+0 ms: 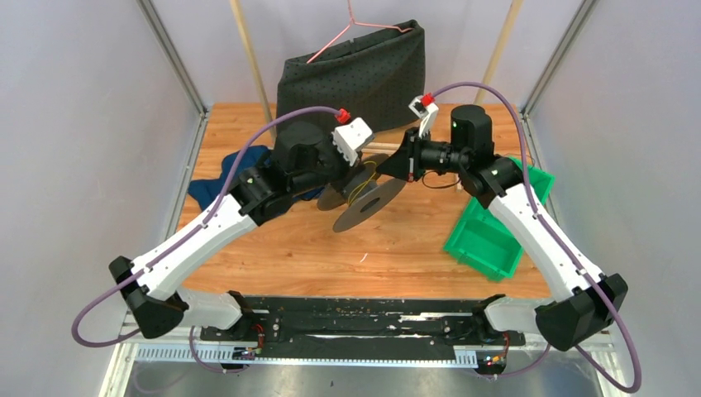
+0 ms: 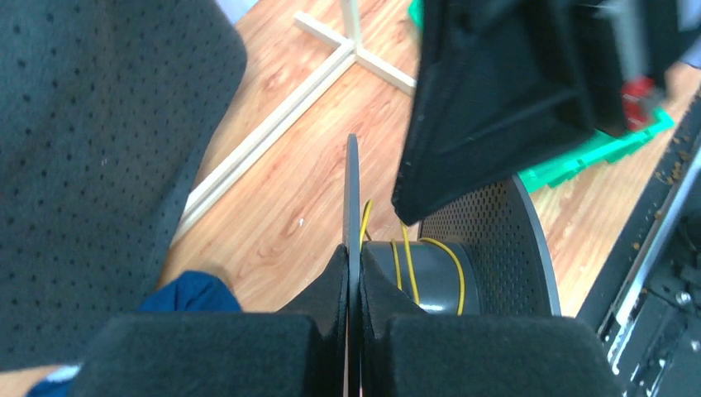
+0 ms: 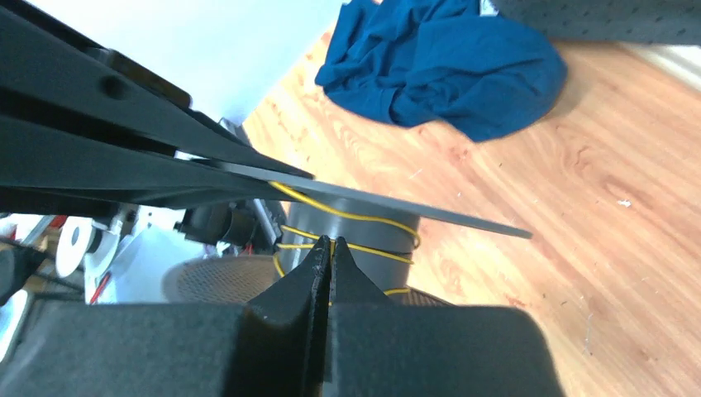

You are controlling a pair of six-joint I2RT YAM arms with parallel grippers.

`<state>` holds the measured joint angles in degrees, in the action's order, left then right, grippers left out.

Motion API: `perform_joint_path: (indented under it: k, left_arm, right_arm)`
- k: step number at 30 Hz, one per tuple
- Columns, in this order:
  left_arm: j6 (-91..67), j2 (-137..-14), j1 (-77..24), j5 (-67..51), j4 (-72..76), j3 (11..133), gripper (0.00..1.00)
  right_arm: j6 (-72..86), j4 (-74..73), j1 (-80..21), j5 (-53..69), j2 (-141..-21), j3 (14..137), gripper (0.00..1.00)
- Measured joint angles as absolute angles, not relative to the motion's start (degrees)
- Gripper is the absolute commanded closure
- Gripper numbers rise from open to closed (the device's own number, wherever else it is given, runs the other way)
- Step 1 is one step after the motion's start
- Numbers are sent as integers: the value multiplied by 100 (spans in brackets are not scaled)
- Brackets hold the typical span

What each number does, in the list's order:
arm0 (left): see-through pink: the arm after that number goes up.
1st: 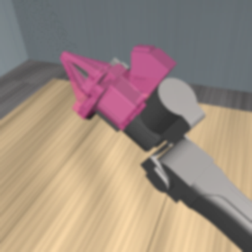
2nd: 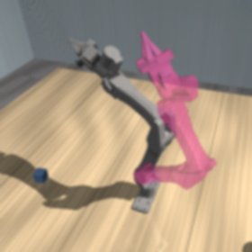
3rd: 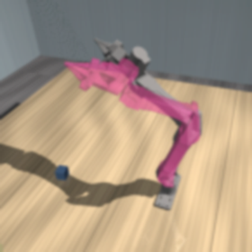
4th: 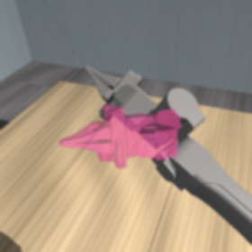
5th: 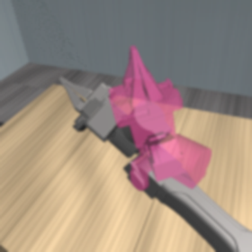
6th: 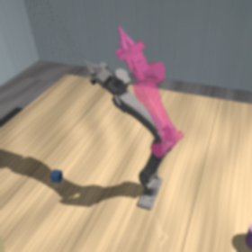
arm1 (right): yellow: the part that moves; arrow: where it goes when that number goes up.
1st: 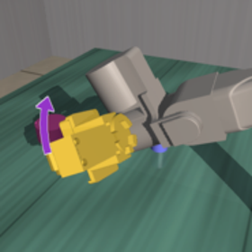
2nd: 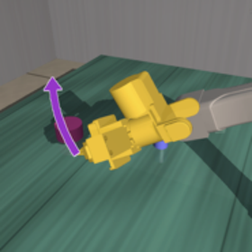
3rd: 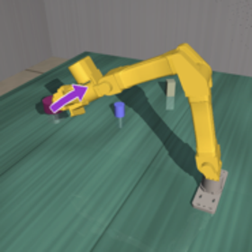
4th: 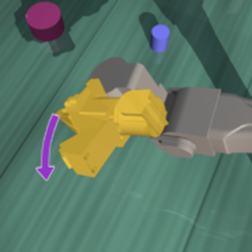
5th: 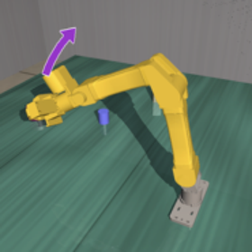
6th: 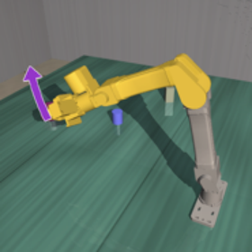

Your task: Wrap the cables

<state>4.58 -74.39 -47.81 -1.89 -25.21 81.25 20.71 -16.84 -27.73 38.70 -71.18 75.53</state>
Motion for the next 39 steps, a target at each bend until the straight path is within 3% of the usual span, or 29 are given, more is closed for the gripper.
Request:
perform_joint_path:
  k: [13, 24, 33, 39]
  left_arm:
    - [1354, -7017, -4783, -1264, -2624, 8062, 100]
    - [1144, -6934, -4729, -1806, -2364, 7841, 100]
    - [-652, -7826, -3699, -4289, -1852, 7791, 100]
    - [-1413, -8973, -3592, -5459, -1640, 7883, 100]
  right_arm:
    - [1205, -2432, -2191, 6075, -7509, 7732, 99]
    - [886, -2458, -2182, 6608, -7435, 7544, 99]
    - [633, -2161, -2154, 6639, -6945, 6648, 99]
    - [657, -1789, -2132, 6580, -6746, 5902, 99]
